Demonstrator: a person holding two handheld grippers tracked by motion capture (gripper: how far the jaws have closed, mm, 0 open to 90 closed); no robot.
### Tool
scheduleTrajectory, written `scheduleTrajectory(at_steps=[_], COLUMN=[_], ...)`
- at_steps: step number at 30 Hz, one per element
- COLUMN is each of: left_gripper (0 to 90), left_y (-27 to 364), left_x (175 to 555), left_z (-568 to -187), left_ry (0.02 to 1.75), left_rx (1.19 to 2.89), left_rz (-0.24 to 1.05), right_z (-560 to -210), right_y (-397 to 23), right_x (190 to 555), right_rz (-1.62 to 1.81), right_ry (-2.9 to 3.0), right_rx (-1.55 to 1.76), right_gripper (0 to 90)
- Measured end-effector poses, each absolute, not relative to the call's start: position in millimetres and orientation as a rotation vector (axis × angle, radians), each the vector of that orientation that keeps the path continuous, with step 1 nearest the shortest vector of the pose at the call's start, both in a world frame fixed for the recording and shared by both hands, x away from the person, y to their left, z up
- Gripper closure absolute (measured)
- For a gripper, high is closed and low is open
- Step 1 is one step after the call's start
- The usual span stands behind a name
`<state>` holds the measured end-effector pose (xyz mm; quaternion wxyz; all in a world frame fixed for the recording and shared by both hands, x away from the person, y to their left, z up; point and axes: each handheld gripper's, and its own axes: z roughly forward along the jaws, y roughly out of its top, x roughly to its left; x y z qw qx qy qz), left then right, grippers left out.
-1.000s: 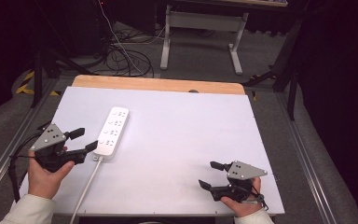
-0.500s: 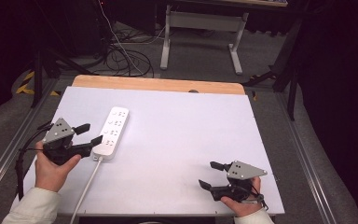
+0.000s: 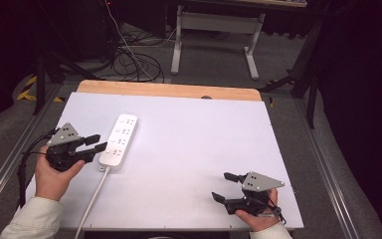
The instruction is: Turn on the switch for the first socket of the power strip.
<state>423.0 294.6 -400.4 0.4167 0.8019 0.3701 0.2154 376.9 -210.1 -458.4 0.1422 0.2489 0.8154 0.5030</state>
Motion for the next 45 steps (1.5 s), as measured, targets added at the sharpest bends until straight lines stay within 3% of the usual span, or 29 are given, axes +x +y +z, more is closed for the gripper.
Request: scheduleTrajectory(at_steps=[1,3,4,7,16,45], left_gripper=[69.9,73.2,82.4,89.8,90.0,90.0], left_y=[294,294,294,294,291,283], left_x=[424,426,427,433,442,469], left_z=[-401,-402,-402,-404,-411,-437], left_ry=[0.939,0.942,0.932,0.929,0.997,1.154], left_rx=[2.025,2.04,2.056,2.084,2.101,2.205], left_rz=[0.526,0.517,0.501,0.43,0.36,0.395], right_z=[-458,-458,-458,-458,-459,-459], right_y=[-210,-210,-210,-210,-210,-211], right_x=[377,377,377,377,377,378], right_rz=[1.454,1.452,1.453,1.456,1.462,1.464], right_ry=[2.352,2.352,2.352,2.353,2.353,2.357], right_rx=[0.717,0.718,0.716,0.715,0.712,0.712], right_gripper=[24.9,25.0,25.0,24.9,24.9,24.9])
